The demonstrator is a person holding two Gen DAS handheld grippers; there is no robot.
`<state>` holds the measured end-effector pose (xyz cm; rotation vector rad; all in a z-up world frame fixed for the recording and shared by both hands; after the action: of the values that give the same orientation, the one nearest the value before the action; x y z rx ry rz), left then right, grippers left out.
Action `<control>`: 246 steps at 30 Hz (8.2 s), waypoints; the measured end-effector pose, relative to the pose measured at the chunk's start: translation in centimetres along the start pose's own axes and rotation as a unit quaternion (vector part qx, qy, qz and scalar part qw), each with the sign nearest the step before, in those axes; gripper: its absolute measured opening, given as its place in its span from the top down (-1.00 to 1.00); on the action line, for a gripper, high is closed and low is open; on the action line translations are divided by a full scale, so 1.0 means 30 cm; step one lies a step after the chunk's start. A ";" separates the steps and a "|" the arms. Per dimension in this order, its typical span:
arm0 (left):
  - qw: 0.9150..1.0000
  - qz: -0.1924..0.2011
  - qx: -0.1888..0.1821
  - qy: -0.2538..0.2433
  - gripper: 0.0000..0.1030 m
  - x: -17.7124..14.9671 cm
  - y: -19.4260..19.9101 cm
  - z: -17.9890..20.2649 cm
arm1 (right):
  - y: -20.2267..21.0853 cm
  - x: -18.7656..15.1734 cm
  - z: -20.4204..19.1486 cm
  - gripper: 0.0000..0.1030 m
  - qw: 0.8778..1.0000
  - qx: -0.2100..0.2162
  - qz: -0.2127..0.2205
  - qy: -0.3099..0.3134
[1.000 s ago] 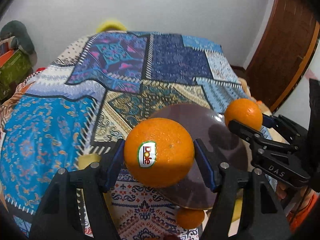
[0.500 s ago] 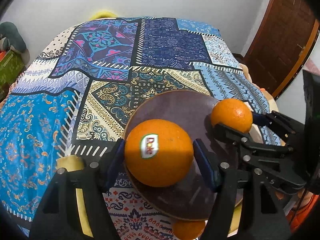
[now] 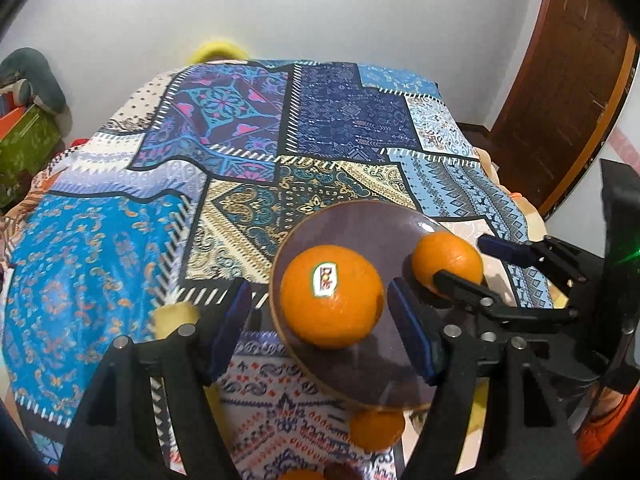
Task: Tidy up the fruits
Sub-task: 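Open both grippers to release the oranges on the plate and withdraw, then grasp the red tomato with the right gripper and lift it, then grasp the pink pomelo segment with the left gripper while the right gripper holds the tomato, then place the pomelo segment on the plate with the left gripper while the right gripper places the tomato beside it, then grasp the pale yellow cylinder with the left gripper while the right gripper grasps the yellow squash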
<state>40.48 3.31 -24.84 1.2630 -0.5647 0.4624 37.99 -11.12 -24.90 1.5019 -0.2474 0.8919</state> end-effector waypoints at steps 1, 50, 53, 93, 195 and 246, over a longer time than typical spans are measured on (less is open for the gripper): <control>1.000 0.003 0.002 0.000 -0.36 -0.005 0.019 -0.001 | 0.021 0.001 -0.001 -0.13 1.000 -0.001 0.005 0.000; 0.998 -0.033 0.024 0.041 -0.70 -0.594 0.463 -0.079 | 0.320 -0.470 -0.416 -0.34 0.995 0.071 -0.060 0.026; 0.998 -0.043 0.020 0.036 -0.70 -0.595 0.437 -0.054 | 0.309 -0.476 -0.409 -0.15 0.994 0.081 -0.067 0.023; 0.991 -0.115 0.054 0.039 -0.84 -0.636 0.227 0.027 | 0.419 -0.456 0.026 0.10 0.993 0.050 0.003 -0.104; 0.998 0.039 -0.027 -0.042 0.22 -0.035 0.054 0.186 | 0.165 -0.146 0.014 0.10 0.998 0.030 0.039 -0.047; 0.996 -0.055 0.034 0.056 0.13 -0.315 0.084 -0.252 | 0.186 -0.335 -0.024 -0.26 0.998 0.001 -0.043 0.035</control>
<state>32.63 11.10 -30.41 1.3178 -0.3863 0.4607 27.40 -14.96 -27.34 1.4696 -0.1286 0.8744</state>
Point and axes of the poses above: each gripper's, at about its wrist camera, not at the fingertips, and y roughly against the way its jaws point, z to its right, x to its top, the point moved 6 cm from there along -y, roughly the way its jaws point, and after that the axes turned 6 degrees about -x, right-handed, at the moved point
